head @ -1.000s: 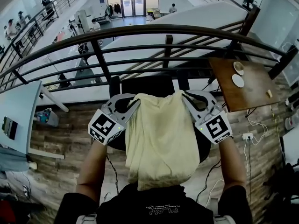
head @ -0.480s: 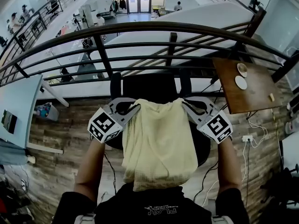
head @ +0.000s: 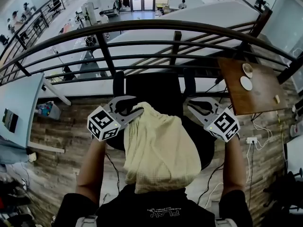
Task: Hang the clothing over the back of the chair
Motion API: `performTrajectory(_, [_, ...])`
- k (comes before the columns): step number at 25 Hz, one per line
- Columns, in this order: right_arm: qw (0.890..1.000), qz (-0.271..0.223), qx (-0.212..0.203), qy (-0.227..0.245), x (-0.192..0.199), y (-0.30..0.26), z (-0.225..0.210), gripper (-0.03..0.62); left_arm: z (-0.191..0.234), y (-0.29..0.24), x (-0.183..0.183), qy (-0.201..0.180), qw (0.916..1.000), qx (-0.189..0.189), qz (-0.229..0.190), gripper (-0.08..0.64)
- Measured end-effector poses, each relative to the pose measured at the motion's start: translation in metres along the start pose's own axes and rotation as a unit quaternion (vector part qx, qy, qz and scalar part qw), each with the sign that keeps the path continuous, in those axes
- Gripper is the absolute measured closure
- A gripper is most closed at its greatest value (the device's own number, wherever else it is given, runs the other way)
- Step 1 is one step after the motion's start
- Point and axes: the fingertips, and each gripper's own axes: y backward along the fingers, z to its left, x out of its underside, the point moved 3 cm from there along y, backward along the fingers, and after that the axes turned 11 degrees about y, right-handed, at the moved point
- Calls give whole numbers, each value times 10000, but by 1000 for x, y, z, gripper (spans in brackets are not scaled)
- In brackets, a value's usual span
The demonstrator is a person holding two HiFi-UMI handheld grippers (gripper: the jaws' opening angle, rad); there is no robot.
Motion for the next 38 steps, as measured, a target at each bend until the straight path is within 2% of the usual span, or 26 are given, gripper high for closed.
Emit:
performTrajectory(2, [9993,-146,46,-348,5,6,-9,557,4,8,-3,469,9983,180,-296,371])
performTrajectory(4, [9978,-254,187,-578,8,9,-13,557,11,20,-3,702,9962,173,-493,371])
performTrajectory(8, [9967,-304,559,-507,-4,7,-5,558,15,39,4,429,9983,-104,-386,371])
performTrajectory(12, [9925,-355,1094,-402,-17,12,-8,558,5,39,-3,164,9986,-204,-458,373])
performTrajectory(16, [9831,-468,1752,-258,-37,25,-25,560,-3,40,-30,43,9968,-236,-767,373])
performTrajectory(19, [9770,-668,2025,-70,-60,34,-27,560,-10,53,-51,-32,9923,-383,-1177,401])
performTrajectory(23, [9723,-801,2194,44,-88,39,-24,560,-19,74,-77,-70,9813,-624,-1818,494])
performTrajectory(27, [9696,-1012,2214,259,-116,43,-19,560,-32,86,-92,-224,9752,-820,-2041,543])
performTrajectory(29, [9678,-1078,2233,432,-129,47,-17,565,-37,90,-98,-241,9721,-908,-2150,546])
performTrajectory(33, [9641,-1171,2290,655,-149,55,-9,572,-45,90,-99,-352,9714,-960,-2145,548])
performTrajectory(38, [9633,-1327,2228,698,-165,52,2,572,-52,92,-98,-556,9723,-1052,-2010,548])
